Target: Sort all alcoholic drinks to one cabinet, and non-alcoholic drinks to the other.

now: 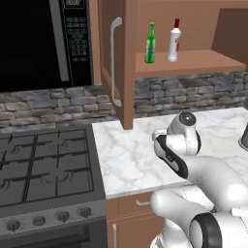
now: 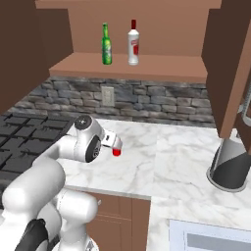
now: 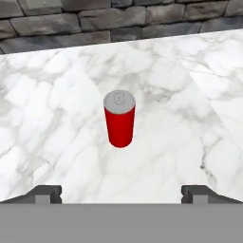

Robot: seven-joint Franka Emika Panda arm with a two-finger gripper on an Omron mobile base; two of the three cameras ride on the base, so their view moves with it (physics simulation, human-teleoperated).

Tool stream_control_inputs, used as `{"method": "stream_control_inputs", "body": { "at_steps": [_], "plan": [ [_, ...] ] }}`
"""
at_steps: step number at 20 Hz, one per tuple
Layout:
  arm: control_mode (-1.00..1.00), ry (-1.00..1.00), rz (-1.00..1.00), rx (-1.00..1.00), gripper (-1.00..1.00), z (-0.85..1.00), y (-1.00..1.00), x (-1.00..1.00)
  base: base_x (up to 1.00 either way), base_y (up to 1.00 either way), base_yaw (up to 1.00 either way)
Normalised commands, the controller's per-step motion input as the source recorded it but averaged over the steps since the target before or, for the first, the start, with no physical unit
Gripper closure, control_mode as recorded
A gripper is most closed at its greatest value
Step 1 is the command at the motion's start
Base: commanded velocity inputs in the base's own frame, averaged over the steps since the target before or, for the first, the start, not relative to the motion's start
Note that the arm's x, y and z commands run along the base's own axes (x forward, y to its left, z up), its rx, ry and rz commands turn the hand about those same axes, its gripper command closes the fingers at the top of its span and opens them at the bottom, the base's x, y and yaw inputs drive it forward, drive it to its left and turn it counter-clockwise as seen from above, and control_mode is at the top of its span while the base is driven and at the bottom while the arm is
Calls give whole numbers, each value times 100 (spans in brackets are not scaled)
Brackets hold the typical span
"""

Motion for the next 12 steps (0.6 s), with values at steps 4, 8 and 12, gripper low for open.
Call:
{"method": "stream_control_inputs", "body": {
  "at_steps": [4, 8, 12],
  "plan": [
    [-100, 0, 0, 0, -100, 0, 0, 19, 0, 0, 0],
    [-100, 0, 0, 0, -100, 0, 0, 16, 0, 0, 0],
    [-100, 0, 0, 0, -100, -7, 0, 16, 0, 0, 0]
  ]
}}
